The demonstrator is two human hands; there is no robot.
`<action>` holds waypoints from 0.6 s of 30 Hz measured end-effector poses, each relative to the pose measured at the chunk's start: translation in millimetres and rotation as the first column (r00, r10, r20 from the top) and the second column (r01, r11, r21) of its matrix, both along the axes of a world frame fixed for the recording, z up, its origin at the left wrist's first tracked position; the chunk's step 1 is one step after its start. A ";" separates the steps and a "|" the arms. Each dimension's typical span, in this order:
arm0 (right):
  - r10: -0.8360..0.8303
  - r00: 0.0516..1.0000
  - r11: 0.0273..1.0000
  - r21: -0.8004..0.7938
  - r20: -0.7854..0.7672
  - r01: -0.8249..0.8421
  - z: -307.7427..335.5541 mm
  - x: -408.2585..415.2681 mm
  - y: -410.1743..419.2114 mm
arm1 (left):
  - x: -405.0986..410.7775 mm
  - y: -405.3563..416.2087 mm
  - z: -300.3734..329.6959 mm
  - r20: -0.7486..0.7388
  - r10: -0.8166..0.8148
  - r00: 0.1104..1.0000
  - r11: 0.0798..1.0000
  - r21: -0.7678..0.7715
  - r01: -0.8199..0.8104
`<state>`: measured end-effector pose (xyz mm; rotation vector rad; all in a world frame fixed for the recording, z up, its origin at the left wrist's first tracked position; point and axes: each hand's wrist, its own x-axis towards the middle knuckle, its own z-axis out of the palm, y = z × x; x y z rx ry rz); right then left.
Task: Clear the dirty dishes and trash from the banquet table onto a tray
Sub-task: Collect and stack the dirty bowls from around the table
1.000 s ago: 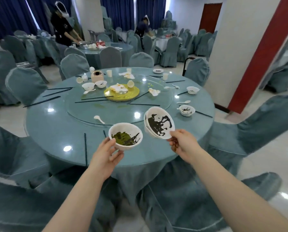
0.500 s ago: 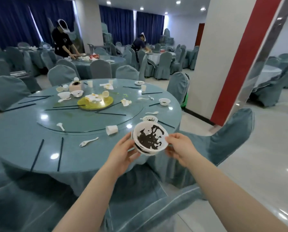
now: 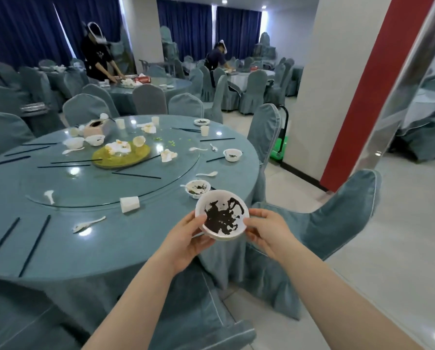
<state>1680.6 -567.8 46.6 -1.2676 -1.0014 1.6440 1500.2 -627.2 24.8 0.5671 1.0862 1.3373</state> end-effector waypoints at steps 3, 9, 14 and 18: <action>0.035 0.998 0.999 0.015 0.044 -0.035 -2.0 20.8 40.7 | 17.3 45.4 -5.7 -0.010 -0.005 1.000 0.999 0.035 0.005; 0.066 0.990 0.997 0.038 0.123 -0.072 -0.6 63.2 122.1 | 51.9 125.9 -8.7 0.098 -0.041 0.994 0.999 0.014 0.040; 0.122 0.979 0.992 0.013 0.166 -0.125 -9.1 60.2 170.4 | 50.4 159.9 -11.2 0.047 0.013 0.999 1.000 0.002 -0.013; 0.252 0.956 0.966 0.017 0.149 -0.257 -13.8 46.2 222.6 | 44.5 187.6 -11.5 0.019 0.175 0.984 0.985 0.006 -0.175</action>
